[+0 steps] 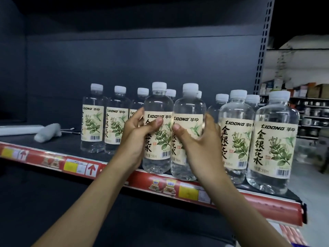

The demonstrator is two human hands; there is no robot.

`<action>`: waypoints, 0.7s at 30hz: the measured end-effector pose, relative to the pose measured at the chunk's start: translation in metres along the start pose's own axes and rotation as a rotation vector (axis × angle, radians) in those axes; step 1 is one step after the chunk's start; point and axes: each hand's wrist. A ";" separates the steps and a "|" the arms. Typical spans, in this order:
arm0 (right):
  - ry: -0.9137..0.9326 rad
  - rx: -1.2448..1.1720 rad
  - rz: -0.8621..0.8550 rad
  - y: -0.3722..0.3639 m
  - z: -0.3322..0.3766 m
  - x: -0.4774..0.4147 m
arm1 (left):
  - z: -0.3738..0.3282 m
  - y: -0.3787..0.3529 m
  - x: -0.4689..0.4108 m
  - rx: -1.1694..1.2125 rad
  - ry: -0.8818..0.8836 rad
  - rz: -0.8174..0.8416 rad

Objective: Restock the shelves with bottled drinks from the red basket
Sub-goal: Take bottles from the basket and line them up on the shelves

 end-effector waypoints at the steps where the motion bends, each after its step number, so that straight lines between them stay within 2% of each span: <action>1: -0.003 0.014 -0.003 -0.003 0.000 0.000 | 0.001 0.001 -0.001 -0.038 -0.017 0.009; 6: -0.019 0.104 0.012 -0.009 0.001 0.005 | 0.006 0.004 0.007 -0.274 -0.043 0.062; 13: 0.001 0.274 0.238 0.011 0.000 0.028 | 0.010 0.019 0.037 -0.607 -0.018 0.156; 16: 0.009 0.334 0.262 0.014 -0.002 0.037 | 0.013 0.029 0.044 -0.669 -0.063 0.204; 21: 0.021 0.368 0.250 0.010 -0.004 0.038 | 0.013 0.028 0.043 -0.722 -0.067 0.154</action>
Point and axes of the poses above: each hand's wrist, its own x-axis away from the middle knuckle, its own y-axis out of the back of the hand, z = x × y, and after that the axes turned 2 degrees about -z, right-handed
